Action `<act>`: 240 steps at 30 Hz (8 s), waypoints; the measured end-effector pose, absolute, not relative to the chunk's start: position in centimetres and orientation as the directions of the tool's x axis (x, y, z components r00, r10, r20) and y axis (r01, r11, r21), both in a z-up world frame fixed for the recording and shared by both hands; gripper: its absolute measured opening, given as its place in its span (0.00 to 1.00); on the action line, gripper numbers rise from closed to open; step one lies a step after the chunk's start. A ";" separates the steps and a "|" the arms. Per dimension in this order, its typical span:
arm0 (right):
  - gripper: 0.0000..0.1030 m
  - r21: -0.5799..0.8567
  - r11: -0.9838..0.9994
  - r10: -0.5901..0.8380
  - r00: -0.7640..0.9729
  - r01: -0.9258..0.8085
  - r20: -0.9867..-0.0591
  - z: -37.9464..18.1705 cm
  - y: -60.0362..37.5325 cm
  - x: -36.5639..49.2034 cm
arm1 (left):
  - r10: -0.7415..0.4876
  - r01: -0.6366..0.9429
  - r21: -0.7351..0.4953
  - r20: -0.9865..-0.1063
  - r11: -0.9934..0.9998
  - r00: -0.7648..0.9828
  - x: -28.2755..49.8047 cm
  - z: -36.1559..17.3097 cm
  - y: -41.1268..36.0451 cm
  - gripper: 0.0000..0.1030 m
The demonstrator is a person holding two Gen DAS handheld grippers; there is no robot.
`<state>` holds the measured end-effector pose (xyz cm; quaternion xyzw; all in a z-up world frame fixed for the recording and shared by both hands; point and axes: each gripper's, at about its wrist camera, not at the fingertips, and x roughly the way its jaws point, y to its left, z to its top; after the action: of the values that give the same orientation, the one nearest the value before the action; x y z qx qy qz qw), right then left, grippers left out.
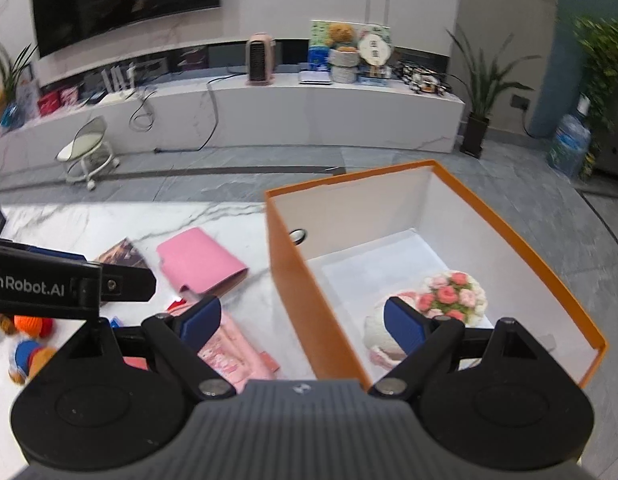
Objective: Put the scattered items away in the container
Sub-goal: 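Move both tools back over the remaining table items, then grasp the pink backpack with the right tool while the left tool grasps the plush bear, then lift and carry the pink backpack and plush bear over the orange box, then open both tools to drop the backpack and bear into the box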
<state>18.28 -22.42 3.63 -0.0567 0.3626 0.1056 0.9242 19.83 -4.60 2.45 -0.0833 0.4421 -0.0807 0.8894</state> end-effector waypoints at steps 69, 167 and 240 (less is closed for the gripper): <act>0.91 -0.110 0.888 0.188 0.570 -0.447 -0.800 -6.5 -14.5 20.7 | -0.151 0.405 0.046 -0.885 0.913 0.441 14.3 -8.2 2.7 0.91; 0.53 0.296 0.928 0.361 0.745 -0.226 -0.562 5.3 -27.7 20.8 | -0.190 0.402 0.104 -0.758 0.910 0.625 19.5 4.8 -9.0 0.61; 0.61 0.274 0.961 0.162 0.726 0.038 -0.668 1.9 -36.3 25.0 | -0.263 0.431 -0.001 -0.793 0.902 0.549 30.8 1.8 -21.2 0.65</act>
<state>25.03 -36.30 1.88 0.1353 0.3683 0.0337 0.9192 30.84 -21.20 1.82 0.0972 0.4316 -0.1983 0.8746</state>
